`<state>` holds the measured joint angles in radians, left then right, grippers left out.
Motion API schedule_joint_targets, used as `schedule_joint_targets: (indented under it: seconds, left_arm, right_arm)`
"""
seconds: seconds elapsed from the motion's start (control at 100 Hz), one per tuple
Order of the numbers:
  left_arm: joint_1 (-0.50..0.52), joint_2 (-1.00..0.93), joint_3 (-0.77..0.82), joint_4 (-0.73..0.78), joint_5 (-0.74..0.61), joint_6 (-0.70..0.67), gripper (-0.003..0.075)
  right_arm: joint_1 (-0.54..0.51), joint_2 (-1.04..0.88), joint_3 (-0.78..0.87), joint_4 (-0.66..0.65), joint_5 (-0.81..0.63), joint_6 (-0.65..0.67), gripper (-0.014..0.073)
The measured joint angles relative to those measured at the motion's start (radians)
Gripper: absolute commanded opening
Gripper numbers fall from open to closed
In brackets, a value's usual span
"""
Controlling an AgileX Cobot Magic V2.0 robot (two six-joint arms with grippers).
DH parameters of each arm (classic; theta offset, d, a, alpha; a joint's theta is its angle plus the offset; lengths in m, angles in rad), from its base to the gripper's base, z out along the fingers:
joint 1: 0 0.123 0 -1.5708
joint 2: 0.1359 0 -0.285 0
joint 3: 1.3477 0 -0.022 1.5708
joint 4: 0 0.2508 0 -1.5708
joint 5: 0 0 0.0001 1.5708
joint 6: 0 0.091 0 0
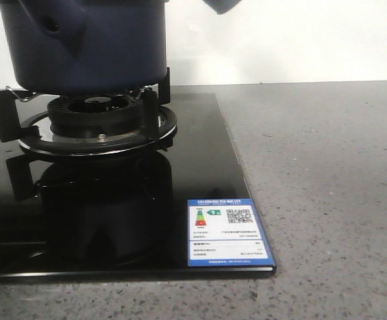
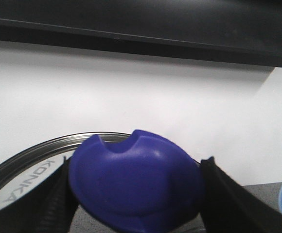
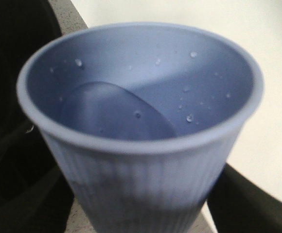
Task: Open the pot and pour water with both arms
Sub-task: 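Tilt the cup with the right gripper, pouring water into the pot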
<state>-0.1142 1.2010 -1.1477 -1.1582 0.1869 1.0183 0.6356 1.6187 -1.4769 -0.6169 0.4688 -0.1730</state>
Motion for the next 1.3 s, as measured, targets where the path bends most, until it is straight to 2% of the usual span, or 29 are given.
schedule_joint_targets:
  seconds: [0.18,0.51,0.95,1.12,1.3]
  left_arm:
    - [0.000,0.000,0.000,0.000,0.002,0.000,0.0398]
    - [0.000,0.000,0.000,0.000,0.004,0.000,0.0398]
    - [0.000,0.000,0.000,0.000,0.006,0.000,0.0398]
    - [0.000,0.000,0.000,0.000,0.006,0.000,0.0398]
    - [0.000,0.000,0.000,0.000,0.006,0.000,0.0398]
  right_arm:
    - [0.037,0.005,-0.003,-0.125,-0.011,0.000,0.0340]
    - [0.041,0.005,-0.003,-0.411,-0.126,0.000,0.0340]
    - [0.043,0.057,-0.006,-0.664,-0.166,0.000,0.0339]
    - [0.043,0.057,-0.006,-0.799,-0.185,0.000,0.0339]
    - [0.043,0.057,-0.009,-0.866,-0.230,0.000,0.0339]
